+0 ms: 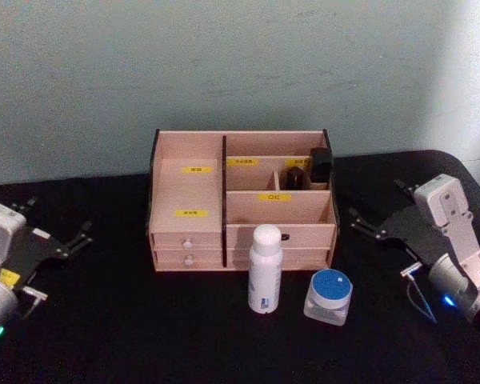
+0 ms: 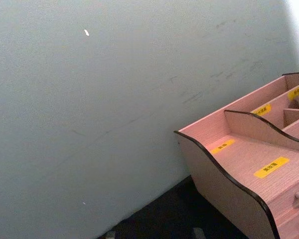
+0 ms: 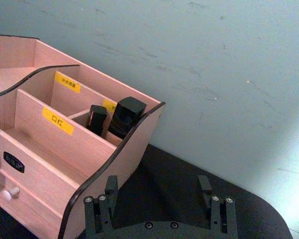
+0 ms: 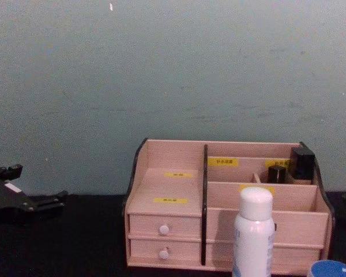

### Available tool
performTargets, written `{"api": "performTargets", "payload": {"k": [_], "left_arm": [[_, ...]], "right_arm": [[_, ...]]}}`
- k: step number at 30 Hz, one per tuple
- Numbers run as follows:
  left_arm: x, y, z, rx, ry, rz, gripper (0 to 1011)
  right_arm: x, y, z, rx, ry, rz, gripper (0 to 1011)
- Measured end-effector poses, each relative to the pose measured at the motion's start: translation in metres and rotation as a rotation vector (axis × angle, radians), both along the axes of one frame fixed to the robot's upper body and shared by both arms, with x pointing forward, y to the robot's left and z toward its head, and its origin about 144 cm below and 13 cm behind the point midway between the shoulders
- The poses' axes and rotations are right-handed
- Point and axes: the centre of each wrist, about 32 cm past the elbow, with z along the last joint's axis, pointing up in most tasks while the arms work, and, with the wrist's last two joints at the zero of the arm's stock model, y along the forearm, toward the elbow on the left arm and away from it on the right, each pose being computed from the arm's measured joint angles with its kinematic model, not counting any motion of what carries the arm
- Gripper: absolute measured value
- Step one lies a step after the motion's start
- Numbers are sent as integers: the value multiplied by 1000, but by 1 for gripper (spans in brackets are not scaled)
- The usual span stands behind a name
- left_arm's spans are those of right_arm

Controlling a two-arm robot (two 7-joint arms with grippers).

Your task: Pick up the facial cleanser and watermelon frost from the table and place them into the tiered storage box.

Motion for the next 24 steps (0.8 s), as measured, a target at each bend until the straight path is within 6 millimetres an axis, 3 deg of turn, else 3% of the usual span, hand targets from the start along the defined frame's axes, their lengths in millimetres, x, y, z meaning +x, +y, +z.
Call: {"api": "performTargets", "payload": {"k": [24], "left_arm": [[0,0,0,0,0,0,1001]], "right_arm": [[0,0,0,0,0,0,1000]]}}
